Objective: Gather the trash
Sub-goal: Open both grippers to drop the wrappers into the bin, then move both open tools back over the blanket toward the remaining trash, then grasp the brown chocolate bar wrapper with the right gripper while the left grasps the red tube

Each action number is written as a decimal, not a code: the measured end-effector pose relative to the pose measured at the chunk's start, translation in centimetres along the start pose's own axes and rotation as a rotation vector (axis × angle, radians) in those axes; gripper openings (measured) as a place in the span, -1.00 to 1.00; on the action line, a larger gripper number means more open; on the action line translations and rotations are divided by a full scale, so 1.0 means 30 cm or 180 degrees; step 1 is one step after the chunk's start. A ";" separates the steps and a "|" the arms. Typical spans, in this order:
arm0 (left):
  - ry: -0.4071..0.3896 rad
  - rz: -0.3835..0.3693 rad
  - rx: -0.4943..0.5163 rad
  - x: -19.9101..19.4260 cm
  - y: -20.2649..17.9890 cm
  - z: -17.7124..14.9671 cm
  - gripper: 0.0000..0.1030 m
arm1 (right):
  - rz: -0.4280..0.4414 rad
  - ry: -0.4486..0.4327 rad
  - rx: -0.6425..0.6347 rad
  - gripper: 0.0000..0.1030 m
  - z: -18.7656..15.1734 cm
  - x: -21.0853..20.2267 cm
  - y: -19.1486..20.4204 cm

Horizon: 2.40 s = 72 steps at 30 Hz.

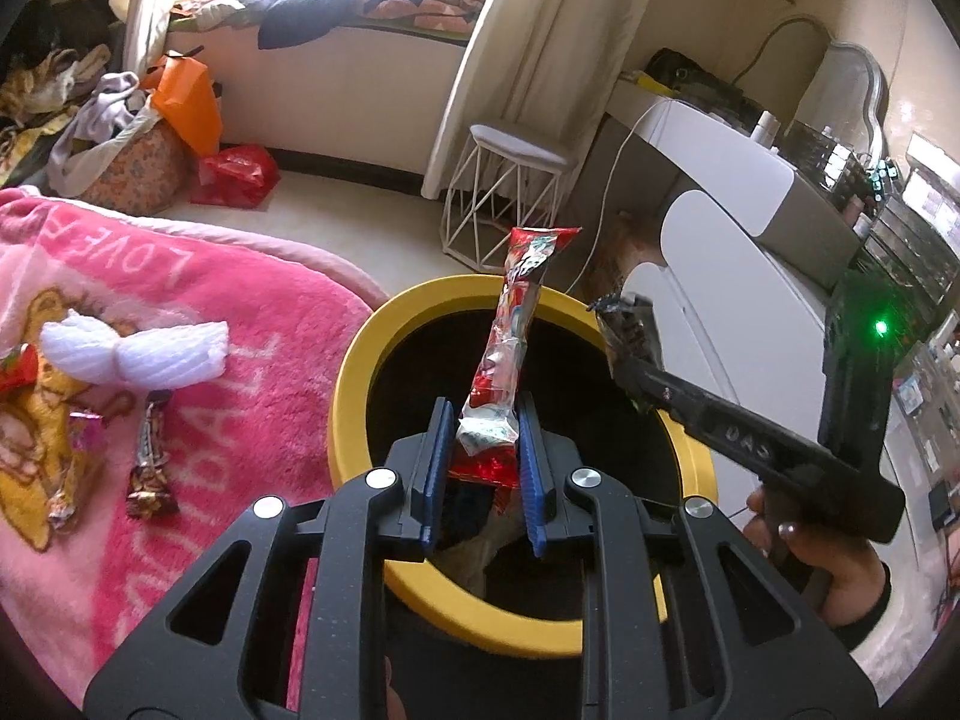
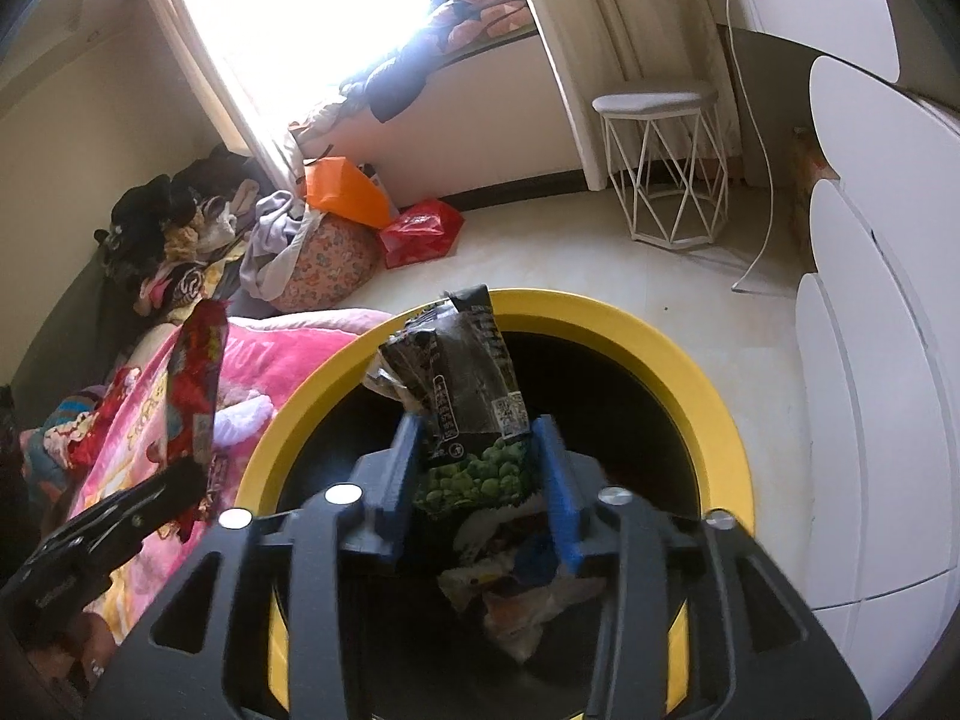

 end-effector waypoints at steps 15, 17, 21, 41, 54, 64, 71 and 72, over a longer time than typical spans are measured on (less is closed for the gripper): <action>-0.0277 0.0225 -0.0427 -0.068 0.131 0.080 0.79 | -0.0319 -0.0111 -0.0136 0.46 -0.010 -0.096 0.047; -0.0324 0.0313 -0.0444 -0.089 0.153 0.093 0.79 | -0.0325 -0.0184 -0.0184 0.47 -0.002 -0.113 0.078; -0.0455 0.0394 -0.0510 -0.138 0.199 0.116 0.79 | -0.0222 -0.0304 -0.0351 0.48 0.013 -0.134 0.157; -0.0708 0.0999 -0.0909 -0.298 0.523 0.129 0.79 | 0.0225 -0.0191 -0.1007 0.62 0.006 0.012 0.521; -0.0609 0.1279 -0.1238 -0.315 0.693 0.059 0.79 | 0.0398 0.0099 -0.1315 0.62 -0.066 0.138 0.656; -0.0513 0.1480 -0.1529 -0.302 0.835 0.008 0.79 | 0.0422 0.0438 -0.1400 0.59 -0.110 0.302 0.725; -0.0379 0.1498 -0.1802 -0.245 0.931 -0.016 0.79 | 0.0326 0.0819 -0.1478 0.34 -0.158 0.444 0.752; -0.0365 0.1482 -0.1852 -0.233 0.946 -0.018 0.79 | 0.0306 0.0885 -0.1487 0.29 -0.168 0.467 0.755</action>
Point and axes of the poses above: each gripper's, at about its wrist camera, not at the fingertips, and x roughly the way its jaws point, y to its left, z to its top, the point moved 2 cm from there along x, roughly the way its jaws point, and after that the axes turned 7 degrees about z, right-handed, at the moved point
